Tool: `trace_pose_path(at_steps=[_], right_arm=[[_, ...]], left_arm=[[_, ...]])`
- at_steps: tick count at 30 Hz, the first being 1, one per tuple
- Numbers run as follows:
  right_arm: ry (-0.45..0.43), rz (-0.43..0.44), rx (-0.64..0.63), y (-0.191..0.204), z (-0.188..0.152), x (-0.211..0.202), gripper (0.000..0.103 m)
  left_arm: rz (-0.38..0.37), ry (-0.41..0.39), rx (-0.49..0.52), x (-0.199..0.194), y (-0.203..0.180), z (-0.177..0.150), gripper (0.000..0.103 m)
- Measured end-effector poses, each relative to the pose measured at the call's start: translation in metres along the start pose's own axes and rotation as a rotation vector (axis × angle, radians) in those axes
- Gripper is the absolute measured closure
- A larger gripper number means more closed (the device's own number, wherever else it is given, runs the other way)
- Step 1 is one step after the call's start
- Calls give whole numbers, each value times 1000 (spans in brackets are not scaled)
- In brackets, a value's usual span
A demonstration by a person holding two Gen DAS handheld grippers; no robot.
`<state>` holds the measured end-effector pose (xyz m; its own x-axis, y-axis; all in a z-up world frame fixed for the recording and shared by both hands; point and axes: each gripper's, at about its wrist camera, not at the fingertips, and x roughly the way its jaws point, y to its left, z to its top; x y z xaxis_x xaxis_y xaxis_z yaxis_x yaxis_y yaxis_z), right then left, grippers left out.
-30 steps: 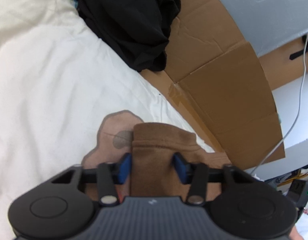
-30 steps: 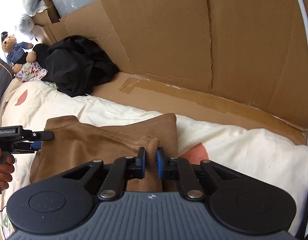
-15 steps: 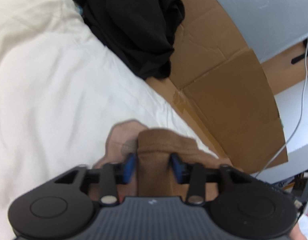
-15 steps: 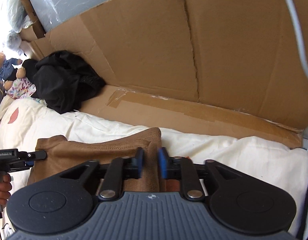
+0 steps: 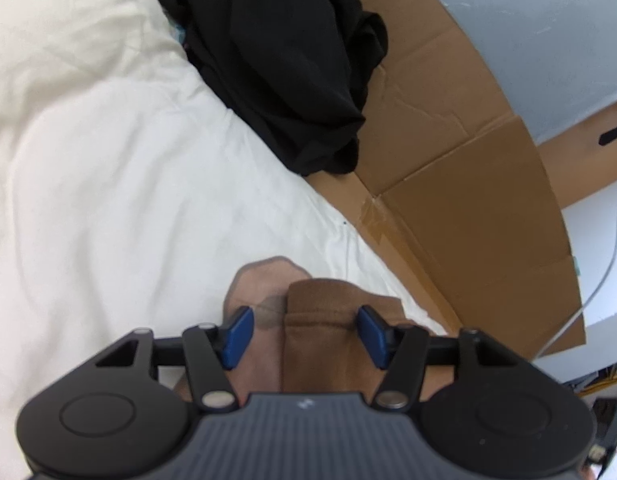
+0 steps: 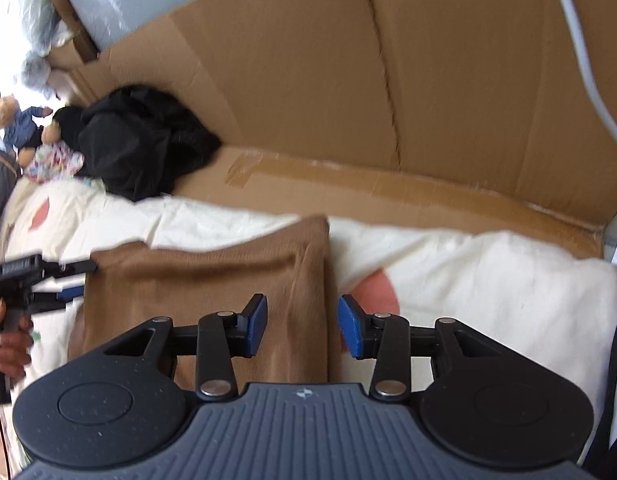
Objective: Fold clothes
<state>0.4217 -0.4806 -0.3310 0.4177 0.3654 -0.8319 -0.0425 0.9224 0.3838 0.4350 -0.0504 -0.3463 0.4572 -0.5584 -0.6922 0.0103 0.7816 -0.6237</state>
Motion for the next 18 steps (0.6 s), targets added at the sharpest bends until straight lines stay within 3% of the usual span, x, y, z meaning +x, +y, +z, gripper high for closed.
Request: trace_pose_path(at_steps=[3,7,12,18], right_arm=[[24,-28,-31,-1,-10,-2,55],[37,-50,-39,-8,-15,-5,55],[31,-54,-47,-17,-22,-22,55],[19,-7,9,-22,-31,-45,54]], left_arm=[[-6,-16,26,0,-6,2,71],[51,-28,86,-3,-11,4,74],[92,-36,108,-19,-11,5,55],[100,39,137,-33,-12,-13,50]])
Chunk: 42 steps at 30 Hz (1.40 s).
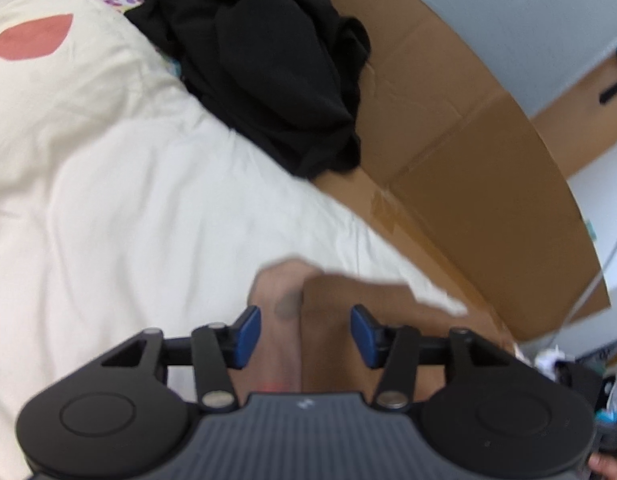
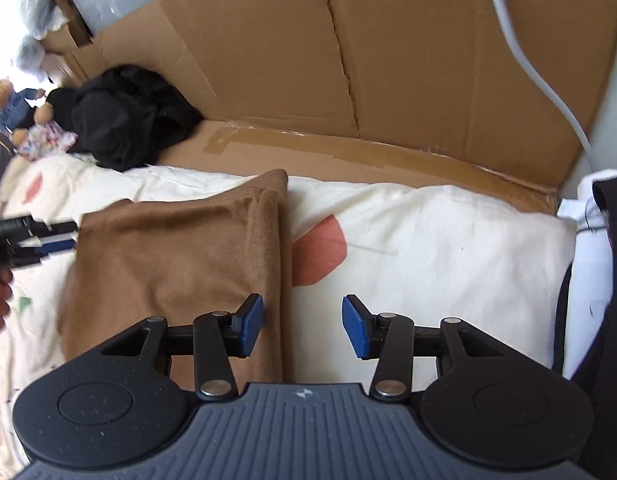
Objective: Fold clothes
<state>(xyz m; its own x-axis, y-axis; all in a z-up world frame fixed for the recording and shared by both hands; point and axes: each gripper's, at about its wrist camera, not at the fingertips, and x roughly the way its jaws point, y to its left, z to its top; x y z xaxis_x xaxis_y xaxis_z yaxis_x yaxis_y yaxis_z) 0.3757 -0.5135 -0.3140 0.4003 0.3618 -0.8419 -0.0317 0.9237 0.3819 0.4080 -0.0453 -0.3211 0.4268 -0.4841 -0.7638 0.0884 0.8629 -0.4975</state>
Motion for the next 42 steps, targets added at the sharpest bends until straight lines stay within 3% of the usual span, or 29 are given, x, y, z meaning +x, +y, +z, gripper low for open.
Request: trace_pose_path(at_steps=[9,16,29,42], right_arm=[[72,29,-61,11,-31,-8,53],[99,-3,-85,11,-46,-9,53],[59,-37,-24,-11,-50,-30,53],[-3,69,136,-38,-41,-42,52]], left_arm=[[-20,110,37,-12,-11,-44,47],[-27,158,56,-22,-22,-66,46],[-2,160,73,-36,-31,-77,42],[-3,117,25,-38,-20,-64,40]])
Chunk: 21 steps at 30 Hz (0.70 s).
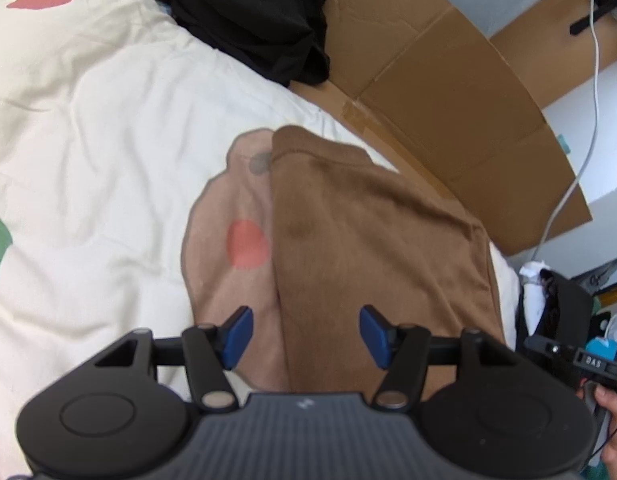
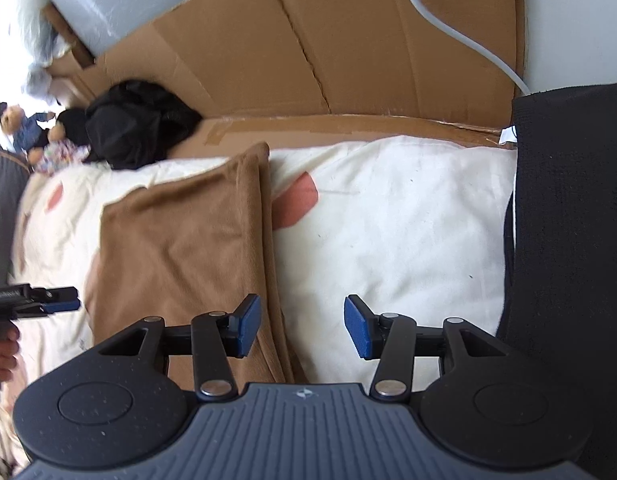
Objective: Fold clothes
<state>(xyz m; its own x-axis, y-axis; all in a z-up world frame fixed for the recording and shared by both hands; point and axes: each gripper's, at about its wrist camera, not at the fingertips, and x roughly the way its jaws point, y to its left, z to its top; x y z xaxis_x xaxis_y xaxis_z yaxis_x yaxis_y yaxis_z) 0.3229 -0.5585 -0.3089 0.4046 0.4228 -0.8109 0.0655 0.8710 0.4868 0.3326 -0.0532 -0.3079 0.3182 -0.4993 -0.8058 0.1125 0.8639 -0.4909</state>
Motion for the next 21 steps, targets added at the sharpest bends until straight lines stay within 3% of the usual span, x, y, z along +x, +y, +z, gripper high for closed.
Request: trace_pose_path(at_steps=[8,21], right_arm=[[-5,92,82,1,16,16,47],[45,167,154,9,34,56,46]], left_arm=[[-40,-11,-56,10,19,7,40],[-127,-35,-116,30,36,25,40]])
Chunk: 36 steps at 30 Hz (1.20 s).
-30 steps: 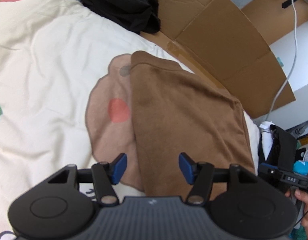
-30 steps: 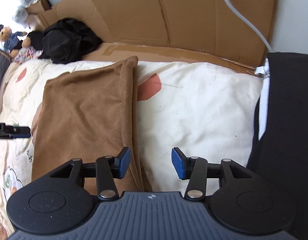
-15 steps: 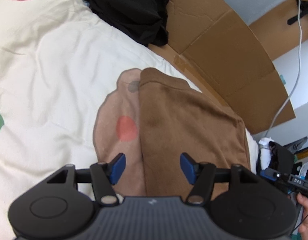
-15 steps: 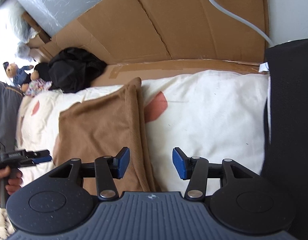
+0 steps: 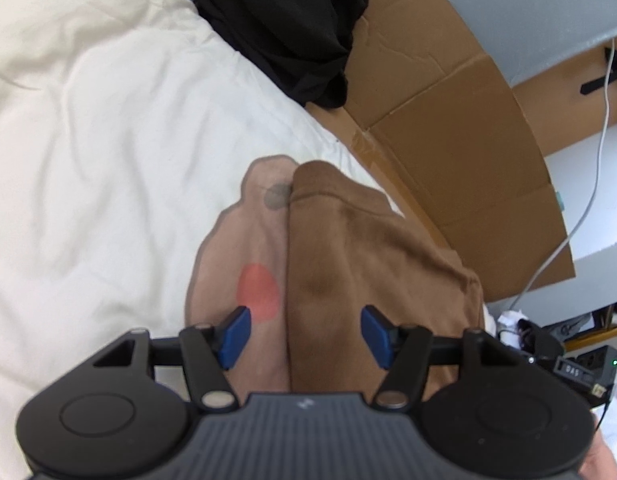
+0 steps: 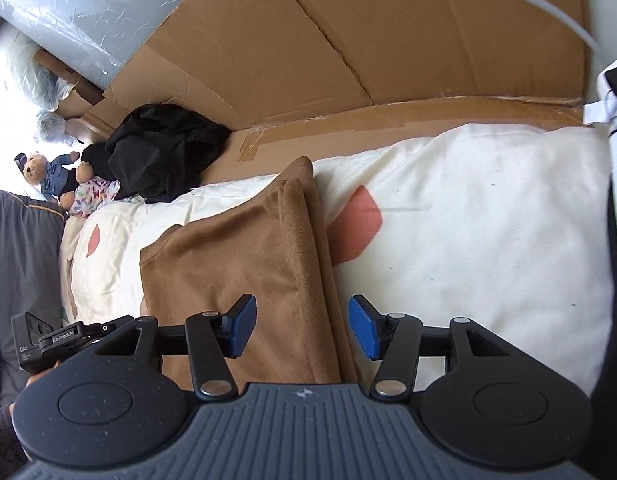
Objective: Fold clothes
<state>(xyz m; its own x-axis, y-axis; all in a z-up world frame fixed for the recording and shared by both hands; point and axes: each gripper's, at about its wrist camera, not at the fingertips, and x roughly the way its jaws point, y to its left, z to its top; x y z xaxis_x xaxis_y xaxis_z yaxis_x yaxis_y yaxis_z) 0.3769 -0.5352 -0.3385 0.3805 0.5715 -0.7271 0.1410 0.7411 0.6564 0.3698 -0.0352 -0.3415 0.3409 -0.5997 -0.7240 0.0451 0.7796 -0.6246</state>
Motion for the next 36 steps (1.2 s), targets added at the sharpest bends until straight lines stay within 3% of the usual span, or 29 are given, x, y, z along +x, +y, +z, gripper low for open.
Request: trace_pose_path(at_steps=[36], right_arm=[[29,24,36,-22,33,62,45]], left_arm=[[-251,69,-53,50,19,20,40]])
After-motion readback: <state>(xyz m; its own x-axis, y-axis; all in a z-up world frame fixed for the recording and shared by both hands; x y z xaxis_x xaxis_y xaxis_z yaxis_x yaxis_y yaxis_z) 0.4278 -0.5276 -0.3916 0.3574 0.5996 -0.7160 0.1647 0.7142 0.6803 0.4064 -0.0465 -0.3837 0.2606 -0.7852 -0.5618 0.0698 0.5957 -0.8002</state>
